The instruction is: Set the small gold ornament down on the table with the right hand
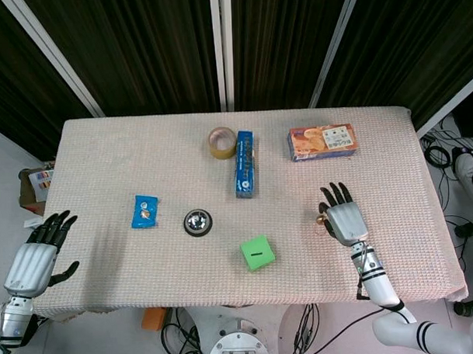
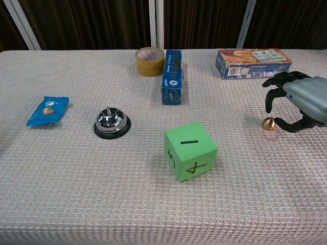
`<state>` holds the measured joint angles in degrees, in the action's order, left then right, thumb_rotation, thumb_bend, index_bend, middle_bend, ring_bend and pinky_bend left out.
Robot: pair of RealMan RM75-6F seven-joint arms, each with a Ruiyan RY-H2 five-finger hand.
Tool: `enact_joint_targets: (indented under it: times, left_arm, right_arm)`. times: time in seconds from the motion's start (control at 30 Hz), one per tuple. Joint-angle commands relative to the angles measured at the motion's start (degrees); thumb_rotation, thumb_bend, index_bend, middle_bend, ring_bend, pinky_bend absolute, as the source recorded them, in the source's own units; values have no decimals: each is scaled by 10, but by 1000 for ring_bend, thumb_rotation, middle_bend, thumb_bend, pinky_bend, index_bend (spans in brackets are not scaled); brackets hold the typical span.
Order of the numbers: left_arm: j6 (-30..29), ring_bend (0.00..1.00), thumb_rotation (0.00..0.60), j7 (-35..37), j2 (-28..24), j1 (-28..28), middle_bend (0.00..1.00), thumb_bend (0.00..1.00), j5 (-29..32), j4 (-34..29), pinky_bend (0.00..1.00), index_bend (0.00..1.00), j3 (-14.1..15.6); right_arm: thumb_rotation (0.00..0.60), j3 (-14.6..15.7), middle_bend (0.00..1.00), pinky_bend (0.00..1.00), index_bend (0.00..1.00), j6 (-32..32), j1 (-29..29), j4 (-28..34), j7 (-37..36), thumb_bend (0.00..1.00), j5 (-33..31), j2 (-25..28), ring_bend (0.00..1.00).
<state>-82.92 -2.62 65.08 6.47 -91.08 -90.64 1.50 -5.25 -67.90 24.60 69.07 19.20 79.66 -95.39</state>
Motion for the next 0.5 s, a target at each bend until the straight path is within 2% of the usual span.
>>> enact_joint_targets:
  times: [0.03,0.5]
  left_arm:
    - [0,13,600,0,0,0,40,250,-1,0,184,77,0]
    - [-2,13,600,-4,-1,0,40,250,-4,-3,184,77,2]
  right_arm:
    - [600,1,127,0,469,0,0,-1,1,332,0,0,0]
    - [600,1,130,0,473,-1,-1,1,-2,332,2,0,0]
